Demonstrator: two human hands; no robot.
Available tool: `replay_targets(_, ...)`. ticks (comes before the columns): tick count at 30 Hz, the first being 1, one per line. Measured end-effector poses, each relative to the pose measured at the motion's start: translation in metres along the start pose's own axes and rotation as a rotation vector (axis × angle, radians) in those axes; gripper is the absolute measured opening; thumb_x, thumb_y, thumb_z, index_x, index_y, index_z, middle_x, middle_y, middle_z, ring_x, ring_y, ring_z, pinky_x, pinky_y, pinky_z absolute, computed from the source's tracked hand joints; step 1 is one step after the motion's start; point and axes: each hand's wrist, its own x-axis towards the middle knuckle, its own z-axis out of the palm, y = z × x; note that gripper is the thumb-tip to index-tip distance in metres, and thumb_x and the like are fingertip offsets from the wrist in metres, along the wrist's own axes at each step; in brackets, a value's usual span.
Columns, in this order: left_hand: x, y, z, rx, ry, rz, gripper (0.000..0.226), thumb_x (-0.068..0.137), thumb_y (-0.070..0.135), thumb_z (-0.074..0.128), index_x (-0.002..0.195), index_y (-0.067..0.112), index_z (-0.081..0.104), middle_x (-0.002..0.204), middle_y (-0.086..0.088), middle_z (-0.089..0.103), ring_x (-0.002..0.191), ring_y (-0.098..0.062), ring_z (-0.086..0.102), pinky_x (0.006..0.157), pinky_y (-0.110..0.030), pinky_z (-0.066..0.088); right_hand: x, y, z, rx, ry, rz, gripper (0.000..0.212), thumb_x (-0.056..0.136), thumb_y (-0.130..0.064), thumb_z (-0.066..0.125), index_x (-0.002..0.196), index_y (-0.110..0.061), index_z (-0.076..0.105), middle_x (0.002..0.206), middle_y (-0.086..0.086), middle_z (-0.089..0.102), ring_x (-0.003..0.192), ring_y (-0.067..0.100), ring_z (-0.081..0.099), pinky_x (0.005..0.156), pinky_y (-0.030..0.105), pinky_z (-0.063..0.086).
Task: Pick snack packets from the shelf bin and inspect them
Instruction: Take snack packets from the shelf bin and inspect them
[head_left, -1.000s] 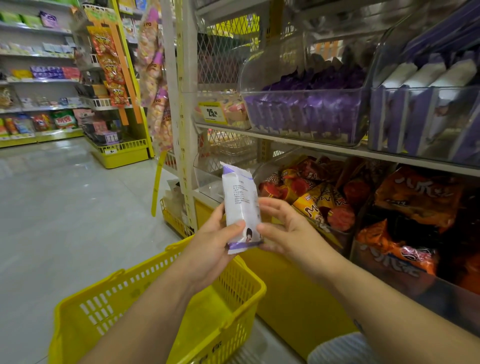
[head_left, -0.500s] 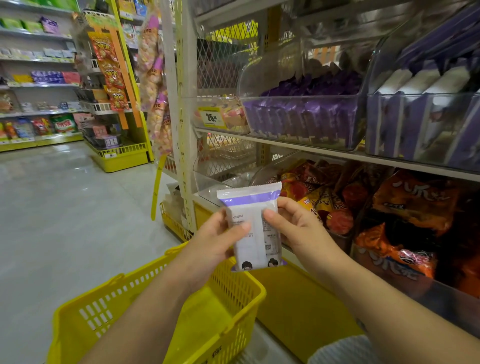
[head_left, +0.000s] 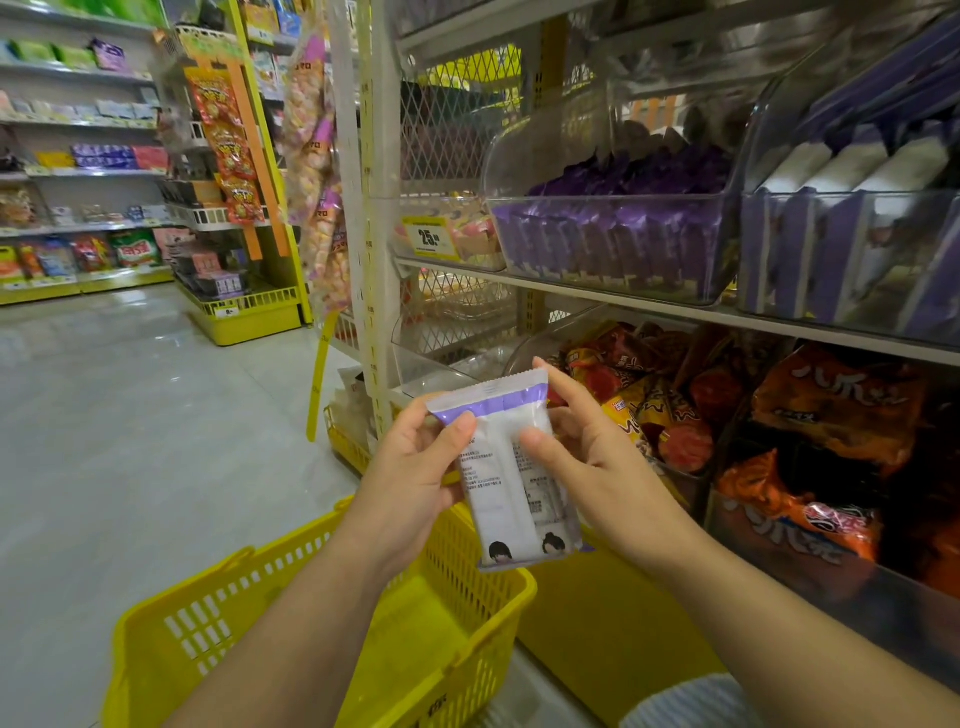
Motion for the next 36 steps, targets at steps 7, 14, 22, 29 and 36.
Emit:
replay_targets(7, 0.004, 0.009, -0.009, -0.035, 0.067, -0.187, 0.019, 0.092, 0.024, 0.059, 0.11, 0.017, 0.061, 0.107, -0.008, 0.074, 0.095, -0.023, 0.072, 0.063, -0.037, 0.059, -0.001, 0.0, -0.01, 0.123, -0.183, 0.423, 0.025, 0.094, -0.022, 0.057, 0.114, -0.008, 0.064, 0.105, 0.006, 0.075, 0.092, 0.018, 0.072, 0.074, 0.031, 0.058)
replay_targets(14, -0.001, 0.005, -0.017, -0.035, -0.246, -0.517, 0.045, 0.082, 0.02, 0.063, 0.126, 0.025, 0.057, 0.119, -0.008, 0.07, 0.108, -0.027, 0.068, 0.073, -0.039, 0.06, 0.004, 0.005, -0.013, 0.424, -0.052, 0.601, 0.035, 0.096, -0.027, 0.052, 0.123, -0.004, 0.053, 0.11, 0.01, 0.073, 0.099, 0.022, 0.07, 0.093, 0.046, 0.054)
replay_targets(22, -0.002, 0.003, -0.01, 0.11, -0.17, -0.401, 0.052, 0.095, 0.01, 0.056, 0.141, 0.03, 0.042, 0.12, -0.005, 0.07, 0.108, -0.027, 0.068, 0.084, -0.047, 0.058, 0.004, 0.007, -0.018, 0.466, -0.081, 0.587, 0.03, 0.095, -0.025, 0.054, 0.12, -0.009, 0.056, 0.111, 0.01, 0.072, 0.101, 0.023, 0.07, 0.085, 0.04, 0.058)
replay_targets(29, -0.008, 0.0, 0.001, 0.32, -0.318, -0.248, 0.046, 0.098, 0.026, 0.053, 0.118, 0.065, 0.04, 0.121, 0.023, 0.065, 0.111, -0.005, 0.064, 0.093, -0.038, 0.05, 0.001, 0.005, -0.009, 0.331, -0.172, 0.346, 0.034, 0.093, -0.014, 0.052, 0.126, -0.021, 0.059, 0.122, 0.001, 0.068, 0.107, 0.019, 0.067, 0.087, 0.042, 0.057)
replay_targets(36, -0.004, -0.005, -0.003, 0.315, -0.233, -0.164, 0.045, 0.096, 0.024, 0.053, 0.14, 0.028, 0.045, 0.124, 0.007, 0.067, 0.116, -0.014, 0.063, 0.098, -0.039, 0.051, -0.002, 0.0, -0.014, 0.107, -0.247, 0.222, 0.058, 0.085, 0.002, 0.065, 0.132, -0.03, 0.053, 0.124, -0.001, 0.067, 0.115, 0.015, 0.063, 0.094, 0.032, 0.054)
